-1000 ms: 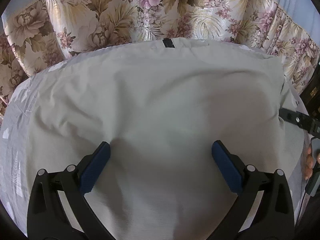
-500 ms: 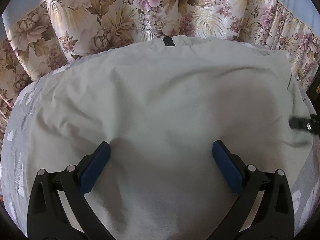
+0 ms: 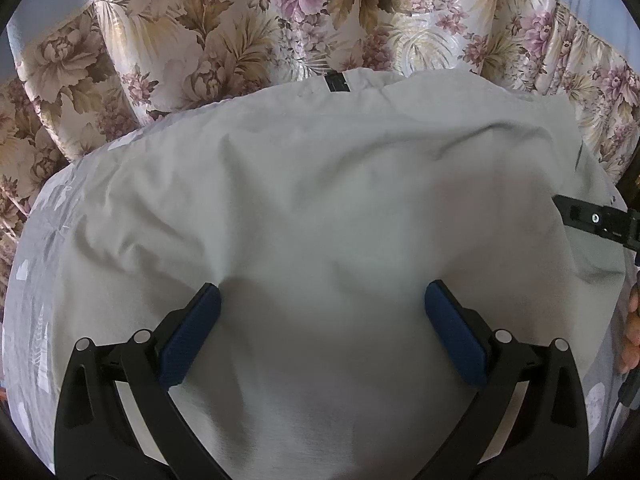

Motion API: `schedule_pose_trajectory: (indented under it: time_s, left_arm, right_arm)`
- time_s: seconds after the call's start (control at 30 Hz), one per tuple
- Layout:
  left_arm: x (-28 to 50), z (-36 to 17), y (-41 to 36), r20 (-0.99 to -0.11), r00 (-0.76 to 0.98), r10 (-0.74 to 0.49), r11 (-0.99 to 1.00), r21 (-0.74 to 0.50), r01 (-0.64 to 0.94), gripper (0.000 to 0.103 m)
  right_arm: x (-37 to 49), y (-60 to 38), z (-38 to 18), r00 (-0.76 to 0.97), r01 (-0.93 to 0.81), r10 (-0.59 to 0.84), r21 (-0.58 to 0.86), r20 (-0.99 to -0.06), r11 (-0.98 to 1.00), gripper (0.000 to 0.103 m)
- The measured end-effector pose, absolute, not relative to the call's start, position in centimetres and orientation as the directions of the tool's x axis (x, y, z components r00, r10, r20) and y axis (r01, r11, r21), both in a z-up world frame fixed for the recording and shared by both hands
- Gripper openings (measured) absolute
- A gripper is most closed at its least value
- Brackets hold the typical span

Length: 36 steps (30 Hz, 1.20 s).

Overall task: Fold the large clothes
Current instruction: 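Grasp the jacket edge with the right gripper and lift it up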

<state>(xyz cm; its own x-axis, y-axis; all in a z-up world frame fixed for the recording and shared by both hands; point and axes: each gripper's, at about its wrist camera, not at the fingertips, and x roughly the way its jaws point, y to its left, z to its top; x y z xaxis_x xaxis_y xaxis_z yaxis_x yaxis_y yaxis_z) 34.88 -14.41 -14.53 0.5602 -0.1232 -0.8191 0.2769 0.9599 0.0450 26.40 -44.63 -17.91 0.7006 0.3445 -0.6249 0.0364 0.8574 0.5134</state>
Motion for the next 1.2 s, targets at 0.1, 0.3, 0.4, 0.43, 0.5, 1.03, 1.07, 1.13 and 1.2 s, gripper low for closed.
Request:
schedule_pose_trajectory:
  time_s: [0.1,0.3,0.4,0.43,0.5,1.03,1.07,1.13,1.2]
  left_arm:
    - [34.9,-14.5,-14.3,-0.821,0.556,-0.129,0.96,0.037,0.277,0.1]
    - [35.1,-14.7,-14.3,-0.825,0.549,-0.138,0.961,0.023,0.277,0.1]
    - [35.1,-14.7,-14.3,-0.822,0.556,-0.128,0.96,0.038,0.277,0.1]
    - [35.1,-14.8,-14.2,-0.822,0.555,-0.129,0.959,0.039,0.28,0.1]
    - [35.3,-14.8,-14.2,-0.824,0.55,-0.135,0.956,0.037,0.291,0.1]
    - [34.4,-10.9,-9.5,-0.798,0.603,-0.022,0.94,0.188,0.283,0.1]
    - [34.7,-10.8,-8.5,-0.795,0.606,0.002,0.94,0.208,0.27,0.1]
    - [36.2,-11.1,-5.9,-0.813,0.582,0.026,0.948,0.205,0.244,0.1]
    - [37.7,-12.0,-3.6,-0.832,0.554,0.014,0.962,0.163,0.22,0.1]
  right_arm:
    - [26.6,-44.6,-17.9,0.7,0.045,0.333,0.506,-0.631,0.862,0.065]
    - [26.5,-44.7,-18.2,0.711,0.055,0.341,0.532,-0.615,0.845,0.068]
    - [26.4,-44.7,-17.9,0.744,0.061,0.329,0.55,-0.582,0.833,0.047]
    - [26.2,-44.8,-17.4,0.757,0.054,0.326,0.551,-0.566,0.833,0.043]
    - [25.9,-44.2,-16.1,0.778,0.04,0.306,0.529,-0.549,0.848,0.036]
    - [26.2,-32.3,-7.2,0.731,0.1,-0.048,0.037,-0.681,0.994,0.03]
    - [26.5,-31.4,-7.0,0.726,0.102,-0.054,0.029,-0.686,0.994,0.03]
    - [26.9,-30.2,-6.7,0.72,0.101,-0.058,0.022,-0.692,0.995,0.03]
    - [27.5,-28.7,-6.6,0.712,0.098,-0.065,0.008,-0.699,0.995,0.03]
